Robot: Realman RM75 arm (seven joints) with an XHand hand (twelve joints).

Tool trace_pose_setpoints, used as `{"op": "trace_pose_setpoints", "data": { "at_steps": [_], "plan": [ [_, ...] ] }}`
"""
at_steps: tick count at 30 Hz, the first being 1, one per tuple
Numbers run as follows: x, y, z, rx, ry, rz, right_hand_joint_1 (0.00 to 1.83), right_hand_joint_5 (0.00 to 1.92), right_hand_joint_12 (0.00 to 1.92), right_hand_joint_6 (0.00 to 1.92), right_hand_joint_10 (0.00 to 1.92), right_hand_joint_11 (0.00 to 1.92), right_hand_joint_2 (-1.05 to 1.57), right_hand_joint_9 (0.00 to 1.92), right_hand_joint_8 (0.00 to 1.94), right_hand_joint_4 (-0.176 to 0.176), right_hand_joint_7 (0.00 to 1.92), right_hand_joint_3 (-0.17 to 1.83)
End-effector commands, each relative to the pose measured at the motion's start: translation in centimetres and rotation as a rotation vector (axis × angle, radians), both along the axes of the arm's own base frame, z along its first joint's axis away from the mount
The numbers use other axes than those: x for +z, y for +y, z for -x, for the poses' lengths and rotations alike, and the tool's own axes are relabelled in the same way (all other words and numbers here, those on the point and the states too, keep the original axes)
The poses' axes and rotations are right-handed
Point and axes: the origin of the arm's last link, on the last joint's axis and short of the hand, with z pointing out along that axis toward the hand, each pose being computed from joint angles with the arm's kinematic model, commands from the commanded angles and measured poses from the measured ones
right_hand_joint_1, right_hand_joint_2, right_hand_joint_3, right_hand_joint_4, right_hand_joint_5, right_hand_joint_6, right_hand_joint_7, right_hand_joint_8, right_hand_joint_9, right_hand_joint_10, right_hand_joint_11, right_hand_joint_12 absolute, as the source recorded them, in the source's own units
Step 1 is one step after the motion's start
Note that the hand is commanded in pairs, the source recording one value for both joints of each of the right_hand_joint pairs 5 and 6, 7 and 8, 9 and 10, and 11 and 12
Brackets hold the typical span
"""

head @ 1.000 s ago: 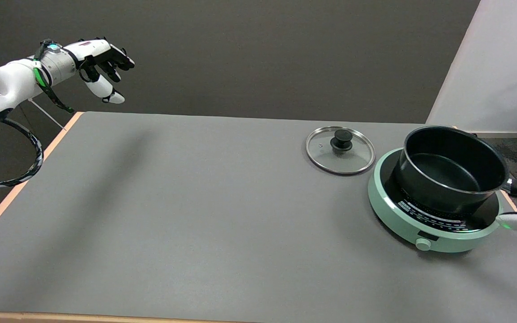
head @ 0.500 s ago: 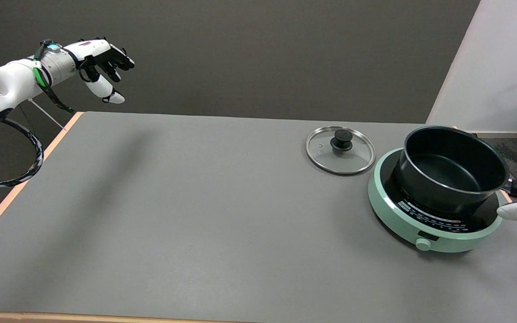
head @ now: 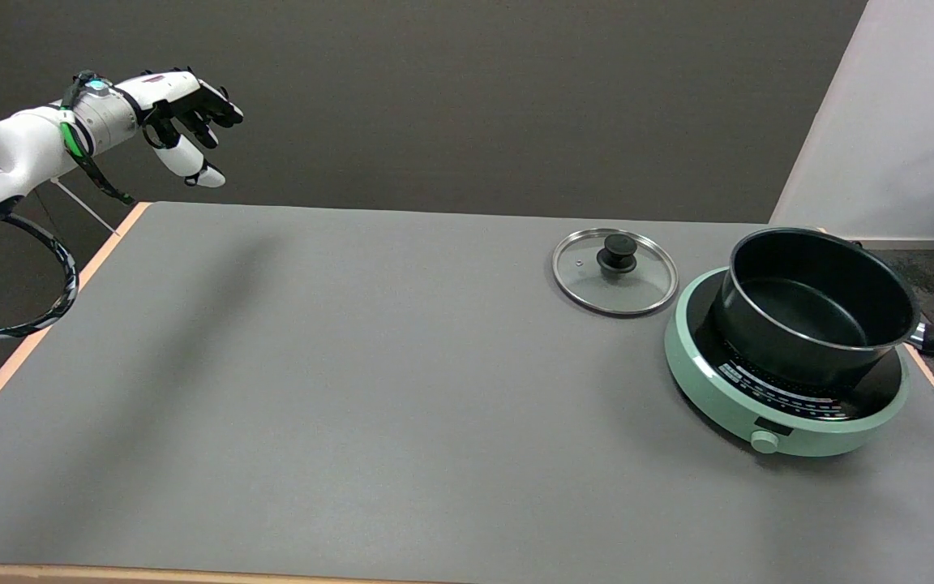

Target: Pick up the pot.

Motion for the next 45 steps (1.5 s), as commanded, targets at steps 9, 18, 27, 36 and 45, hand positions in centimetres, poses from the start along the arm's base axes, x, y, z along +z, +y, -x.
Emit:
{"op": "trace_pose_setpoints", "data": {
  "at_steps": [9, 18, 27, 36, 45],
  "plan": [
    [1.0, -0.5, -2.1, -0.066, -0.013, -0.119, 1.33, 0.01, 0.01, 0.01, 0.01, 0.01, -1.05, 0.01, 0.01, -0.116, 0.01, 1.28],
    [0.1, -1.0, -0.1, -0.177, -0.012, -0.175, 1.29, 0.01, 0.01, 0.01, 0.01, 0.01, -1.05, 0.01, 0.01, -0.080, 0.01, 1.34],
    [-0.1, -0.1, 1.6, -0.248, -0.009, -0.161, 1.28, 0.01, 0.01, 0.01, 0.01, 0.01, -1.05, 0.01, 0.01, -0.071, 0.01, 1.36],
    [0.5, 0.1, 1.2, -0.258, 0.019, -0.139, 1.28, 0.01, 0.01, 0.01, 0.01, 0.01, -1.05, 0.01, 0.01, -0.071, 0.01, 1.35],
    [0.7, -0.3, 1.0, -0.257, 0.036, -0.142, 1.28, 0.01, 0.01, 0.01, 0.01, 0.01, -1.05, 0.01, 0.01, -0.072, 0.01, 1.34]
  ]
}}
